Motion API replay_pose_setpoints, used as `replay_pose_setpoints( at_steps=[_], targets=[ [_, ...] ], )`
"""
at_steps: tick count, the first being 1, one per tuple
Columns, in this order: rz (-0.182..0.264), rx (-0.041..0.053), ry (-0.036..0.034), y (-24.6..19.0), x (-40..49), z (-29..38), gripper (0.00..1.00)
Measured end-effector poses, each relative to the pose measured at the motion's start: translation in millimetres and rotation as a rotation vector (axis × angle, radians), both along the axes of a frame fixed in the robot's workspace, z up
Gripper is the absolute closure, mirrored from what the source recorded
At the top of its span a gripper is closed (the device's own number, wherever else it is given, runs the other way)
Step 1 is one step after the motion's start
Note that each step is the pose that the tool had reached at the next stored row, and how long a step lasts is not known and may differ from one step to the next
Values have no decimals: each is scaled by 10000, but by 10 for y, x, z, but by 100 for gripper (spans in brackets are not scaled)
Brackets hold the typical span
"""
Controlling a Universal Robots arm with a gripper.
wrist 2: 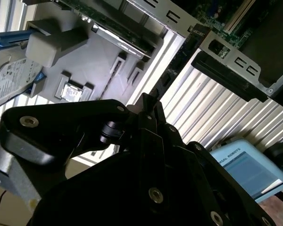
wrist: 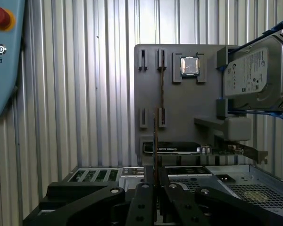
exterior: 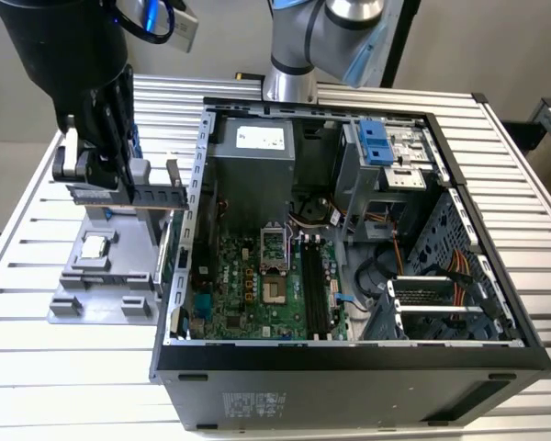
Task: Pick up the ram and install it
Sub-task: 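Pick up the ram and move it above insertion slot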
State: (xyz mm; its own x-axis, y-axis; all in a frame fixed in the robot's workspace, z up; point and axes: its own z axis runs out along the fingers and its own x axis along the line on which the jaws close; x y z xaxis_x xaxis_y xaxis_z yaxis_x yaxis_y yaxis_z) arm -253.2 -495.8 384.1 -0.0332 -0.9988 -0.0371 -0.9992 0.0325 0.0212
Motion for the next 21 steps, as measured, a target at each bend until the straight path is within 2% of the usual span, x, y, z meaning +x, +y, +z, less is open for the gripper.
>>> replay_pose_setpoints(
  at_steps=[21],
  targets=[
    [0, 0, 0, 1, 159, 0, 100]
  ],
)
